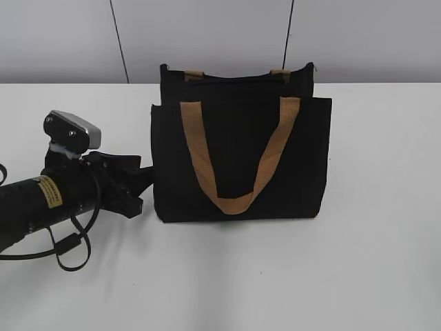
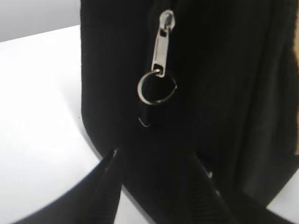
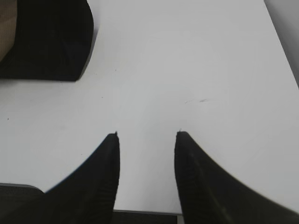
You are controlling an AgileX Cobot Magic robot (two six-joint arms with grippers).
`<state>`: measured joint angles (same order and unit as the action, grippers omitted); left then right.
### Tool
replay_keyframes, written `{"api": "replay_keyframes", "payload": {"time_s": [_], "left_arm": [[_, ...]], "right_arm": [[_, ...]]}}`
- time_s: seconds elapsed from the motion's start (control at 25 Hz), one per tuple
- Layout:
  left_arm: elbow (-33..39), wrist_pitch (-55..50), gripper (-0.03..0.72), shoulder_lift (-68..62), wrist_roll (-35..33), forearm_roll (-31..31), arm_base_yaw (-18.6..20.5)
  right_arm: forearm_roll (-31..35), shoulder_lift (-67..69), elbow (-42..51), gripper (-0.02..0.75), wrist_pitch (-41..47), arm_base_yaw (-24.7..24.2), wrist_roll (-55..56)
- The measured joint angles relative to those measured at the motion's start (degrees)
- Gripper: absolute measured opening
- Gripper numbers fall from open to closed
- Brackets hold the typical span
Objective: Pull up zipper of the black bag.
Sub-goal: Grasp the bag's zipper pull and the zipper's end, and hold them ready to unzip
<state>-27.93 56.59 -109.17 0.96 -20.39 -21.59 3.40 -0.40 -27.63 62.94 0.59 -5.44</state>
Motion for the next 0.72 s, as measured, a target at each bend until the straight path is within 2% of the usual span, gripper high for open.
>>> {"api": "replay_keyframes", "payload": {"time_s": [0.24,0.4,0.72], "left_arm": [[-2.20,0.34,0.352,-2.43,1.55,-1.27,1.86],[-3.81,1.55,0.352,-3.96,3.08,-4.70,2.04],[-7.35,1.08,0.351,-4.56,3.26,-5.85,2.08]], "right_arm": [[0.00,0.00,0.00,0.310,0.00,0.00,0.00],[0.00,0.00,0.00,0.310,0.00,0.00,0.00],[0.00,0.00,0.00,0.310,0.00,0.00,0.00]]}}
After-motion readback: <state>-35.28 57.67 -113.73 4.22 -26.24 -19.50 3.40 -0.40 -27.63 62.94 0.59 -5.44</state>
